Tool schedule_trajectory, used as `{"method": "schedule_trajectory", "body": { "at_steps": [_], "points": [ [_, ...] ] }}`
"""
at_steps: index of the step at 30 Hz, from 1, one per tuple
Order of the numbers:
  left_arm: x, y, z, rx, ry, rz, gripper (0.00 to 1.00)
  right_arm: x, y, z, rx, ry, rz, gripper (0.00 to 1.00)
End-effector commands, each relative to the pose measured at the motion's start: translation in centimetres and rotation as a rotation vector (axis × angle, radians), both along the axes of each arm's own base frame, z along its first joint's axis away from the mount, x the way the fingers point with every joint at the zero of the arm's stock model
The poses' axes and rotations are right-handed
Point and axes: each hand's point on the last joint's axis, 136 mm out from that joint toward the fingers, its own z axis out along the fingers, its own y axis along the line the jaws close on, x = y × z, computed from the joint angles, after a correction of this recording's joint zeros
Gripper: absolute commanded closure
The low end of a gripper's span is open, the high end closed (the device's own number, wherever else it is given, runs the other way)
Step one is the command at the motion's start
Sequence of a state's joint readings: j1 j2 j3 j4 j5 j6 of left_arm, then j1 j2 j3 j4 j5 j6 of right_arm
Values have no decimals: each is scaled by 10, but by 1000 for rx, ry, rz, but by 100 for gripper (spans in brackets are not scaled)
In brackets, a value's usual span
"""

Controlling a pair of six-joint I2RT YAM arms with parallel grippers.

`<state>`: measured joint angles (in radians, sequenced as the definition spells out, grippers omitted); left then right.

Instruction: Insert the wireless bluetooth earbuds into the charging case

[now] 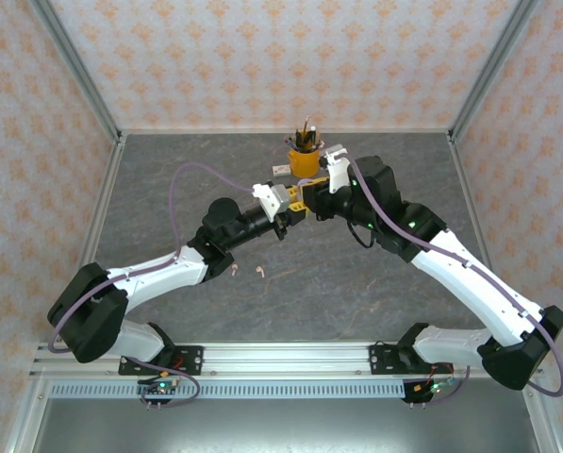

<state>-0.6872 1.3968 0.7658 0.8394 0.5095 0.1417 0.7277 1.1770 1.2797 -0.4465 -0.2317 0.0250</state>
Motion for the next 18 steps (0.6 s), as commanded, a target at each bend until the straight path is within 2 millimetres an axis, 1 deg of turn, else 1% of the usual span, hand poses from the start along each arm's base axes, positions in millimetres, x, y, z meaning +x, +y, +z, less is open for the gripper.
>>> {"method": "schedule_trajectory", "body": {
  "at_steps": [1, 4, 7, 11, 12, 16, 18],
  "points": [
    [-10, 0, 44, -105, -110, -27, 100, -6, 2, -19, -31, 68, 8, 80],
    [-11, 0, 43, -105, -108, -27, 100, -5, 1, -15, -24, 64, -3, 77],
    [-11, 0, 44, -107, -110, -26, 100, -4, -1, -15, -26, 66, -16, 71],
    [-12, 2, 51, -126, -131, -24, 100, -2, -4, -13, -25, 61, -38, 69],
    [-12, 1, 51, -126, -132, -26, 100, -5, -8, -4, -8, 42, -43, 69],
    [-12, 1, 51, -127, -132, -26, 100, -5, -9, 3, 2, 32, -49, 68],
    [-12, 1, 50, -126, -131, -26, 100, -5, -11, 9, 13, 24, -56, 66]
  ]
}}
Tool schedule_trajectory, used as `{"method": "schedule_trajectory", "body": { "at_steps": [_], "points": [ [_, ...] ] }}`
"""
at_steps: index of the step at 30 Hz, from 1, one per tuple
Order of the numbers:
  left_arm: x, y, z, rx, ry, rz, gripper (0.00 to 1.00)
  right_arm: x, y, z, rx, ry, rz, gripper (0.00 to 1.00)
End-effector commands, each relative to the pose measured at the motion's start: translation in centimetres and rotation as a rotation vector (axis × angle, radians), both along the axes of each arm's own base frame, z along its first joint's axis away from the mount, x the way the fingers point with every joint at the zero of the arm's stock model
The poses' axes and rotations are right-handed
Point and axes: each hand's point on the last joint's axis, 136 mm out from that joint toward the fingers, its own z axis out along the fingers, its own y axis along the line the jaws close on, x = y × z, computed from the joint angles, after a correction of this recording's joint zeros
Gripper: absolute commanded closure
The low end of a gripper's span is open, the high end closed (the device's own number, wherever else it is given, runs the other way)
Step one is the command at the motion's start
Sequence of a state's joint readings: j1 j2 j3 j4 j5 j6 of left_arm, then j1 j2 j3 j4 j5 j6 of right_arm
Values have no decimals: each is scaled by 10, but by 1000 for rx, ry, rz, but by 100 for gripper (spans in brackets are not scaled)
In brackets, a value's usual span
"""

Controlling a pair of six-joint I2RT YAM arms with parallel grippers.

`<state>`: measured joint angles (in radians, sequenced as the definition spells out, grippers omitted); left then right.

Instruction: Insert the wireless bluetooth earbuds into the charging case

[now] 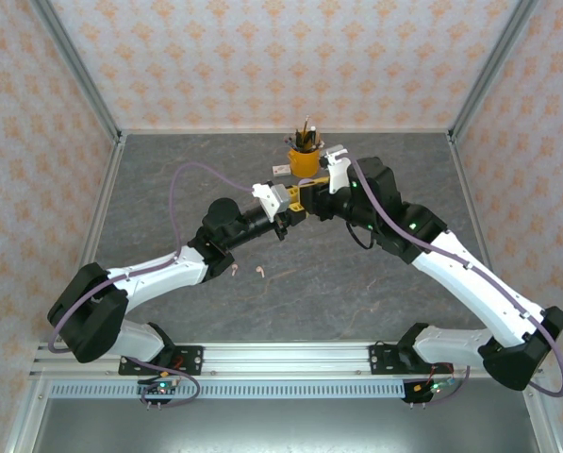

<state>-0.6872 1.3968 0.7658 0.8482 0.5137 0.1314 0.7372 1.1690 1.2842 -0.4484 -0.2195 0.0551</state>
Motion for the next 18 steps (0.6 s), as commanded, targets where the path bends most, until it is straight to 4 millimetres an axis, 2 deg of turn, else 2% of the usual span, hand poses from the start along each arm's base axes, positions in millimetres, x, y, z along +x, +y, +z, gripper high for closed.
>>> {"method": "schedule_trajectory", "body": {
  "at_steps": [1, 7, 9, 13, 18],
  "points": [
    [-11, 1, 49, -116, -132, -19, 100, -3, -11, 9, -1, 11, -46, 65],
    [-10, 0, 43, -102, -121, -18, 100, -11, -26, 54, 95, -52, -88, 57],
    [-10, 0, 43, -99, -121, -19, 100, -7, -33, 62, 96, -53, -124, 56],
    [-8, -3, 32, -65, -95, -23, 100, 12, -42, 59, 48, 10, -214, 56],
    [-8, -6, 18, -14, -76, -32, 100, 39, -48, 40, -23, 149, -304, 55]
  ]
}}
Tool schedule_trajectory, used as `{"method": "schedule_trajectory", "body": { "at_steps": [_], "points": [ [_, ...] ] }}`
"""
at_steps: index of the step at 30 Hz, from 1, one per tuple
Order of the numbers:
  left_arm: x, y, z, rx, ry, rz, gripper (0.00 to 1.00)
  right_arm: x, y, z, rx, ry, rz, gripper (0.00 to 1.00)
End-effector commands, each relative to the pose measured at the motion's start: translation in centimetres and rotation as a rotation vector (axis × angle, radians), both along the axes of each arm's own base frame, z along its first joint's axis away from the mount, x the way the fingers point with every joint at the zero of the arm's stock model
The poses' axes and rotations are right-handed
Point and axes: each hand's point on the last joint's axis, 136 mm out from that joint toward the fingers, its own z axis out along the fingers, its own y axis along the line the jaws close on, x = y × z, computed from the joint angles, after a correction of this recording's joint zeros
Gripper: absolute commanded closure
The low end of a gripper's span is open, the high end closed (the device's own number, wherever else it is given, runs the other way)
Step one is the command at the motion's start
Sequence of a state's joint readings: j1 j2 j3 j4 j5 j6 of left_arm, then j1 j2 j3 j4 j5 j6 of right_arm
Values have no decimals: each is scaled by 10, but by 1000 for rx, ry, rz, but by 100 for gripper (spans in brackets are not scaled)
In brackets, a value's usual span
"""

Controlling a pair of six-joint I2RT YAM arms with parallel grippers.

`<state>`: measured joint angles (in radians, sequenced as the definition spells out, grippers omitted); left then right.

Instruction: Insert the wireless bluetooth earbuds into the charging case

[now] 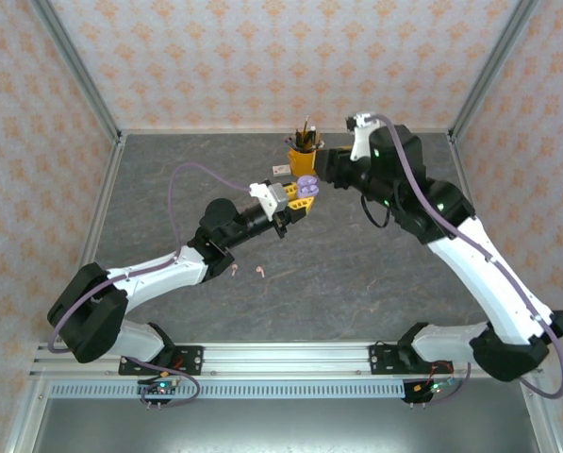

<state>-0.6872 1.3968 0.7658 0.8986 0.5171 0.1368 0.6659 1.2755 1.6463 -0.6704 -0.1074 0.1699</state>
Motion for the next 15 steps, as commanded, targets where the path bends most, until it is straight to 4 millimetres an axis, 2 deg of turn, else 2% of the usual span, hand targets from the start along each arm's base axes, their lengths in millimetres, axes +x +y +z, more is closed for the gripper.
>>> {"method": "schedule_trajectory", "body": {
  "at_steps": [1, 8, 15],
  "points": [
    [-6, -7, 3, 27, -28, -33, 100, 15, -12, -37, -86, 173, -89, 55],
    [-6, -12, -5, 58, -18, -46, 100, 37, 4, -49, -138, 267, -58, 56],
    [0, -12, -7, 54, -19, -21, 100, 44, 20, -79, -198, 383, -11, 57]
  ]
}}
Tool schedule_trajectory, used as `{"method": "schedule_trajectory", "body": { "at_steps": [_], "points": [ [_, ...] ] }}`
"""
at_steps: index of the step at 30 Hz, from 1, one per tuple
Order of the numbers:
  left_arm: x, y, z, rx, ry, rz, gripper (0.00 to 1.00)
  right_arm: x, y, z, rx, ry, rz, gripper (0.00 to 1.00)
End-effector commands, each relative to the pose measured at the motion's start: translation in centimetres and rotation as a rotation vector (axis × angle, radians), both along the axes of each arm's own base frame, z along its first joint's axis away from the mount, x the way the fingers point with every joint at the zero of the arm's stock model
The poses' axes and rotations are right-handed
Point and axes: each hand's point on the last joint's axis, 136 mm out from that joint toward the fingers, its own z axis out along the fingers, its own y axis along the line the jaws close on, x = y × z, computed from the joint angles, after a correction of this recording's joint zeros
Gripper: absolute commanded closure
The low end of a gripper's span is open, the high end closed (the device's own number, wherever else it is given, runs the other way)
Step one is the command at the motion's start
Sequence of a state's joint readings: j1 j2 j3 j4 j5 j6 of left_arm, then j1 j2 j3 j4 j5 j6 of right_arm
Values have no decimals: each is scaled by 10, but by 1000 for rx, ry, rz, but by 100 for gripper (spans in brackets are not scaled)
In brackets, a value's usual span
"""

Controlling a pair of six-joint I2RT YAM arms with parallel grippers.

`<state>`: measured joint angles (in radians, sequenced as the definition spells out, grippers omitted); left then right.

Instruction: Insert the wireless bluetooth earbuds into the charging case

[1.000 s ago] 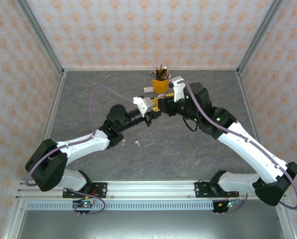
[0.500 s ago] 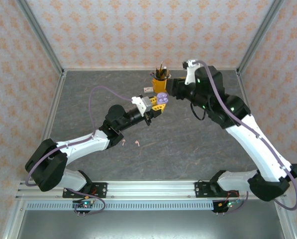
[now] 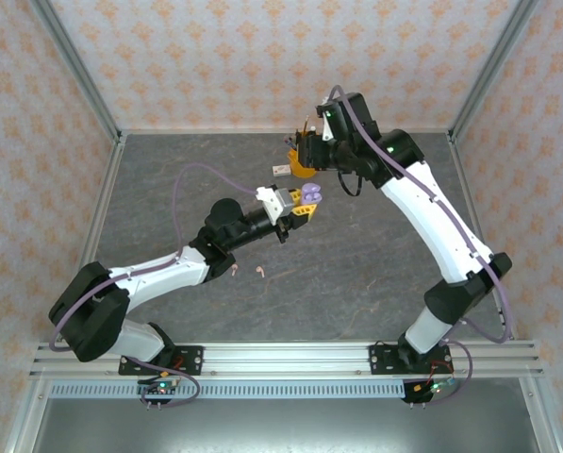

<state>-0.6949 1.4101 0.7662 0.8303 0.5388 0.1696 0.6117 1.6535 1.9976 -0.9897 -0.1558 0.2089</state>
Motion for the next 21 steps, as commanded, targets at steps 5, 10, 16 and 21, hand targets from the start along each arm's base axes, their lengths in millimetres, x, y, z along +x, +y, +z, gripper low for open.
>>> {"method": "schedule_trajectory", "body": {
  "at_steps": [5, 10, 16, 21],
  "points": [
    [6, -3, 19, -34, -56, 23, 100, -22, -5, -31, -56, 138, 46, 60],
    [9, -1, 22, -46, -60, 46, 100, -40, -13, -40, -53, 171, 58, 63],
    [15, -1, 20, -47, -55, 68, 100, -63, -26, -44, -32, 175, 52, 66],
    [18, -2, 18, -49, -45, 73, 100, -69, -42, -35, -23, 127, -1, 66]
  ]
}}
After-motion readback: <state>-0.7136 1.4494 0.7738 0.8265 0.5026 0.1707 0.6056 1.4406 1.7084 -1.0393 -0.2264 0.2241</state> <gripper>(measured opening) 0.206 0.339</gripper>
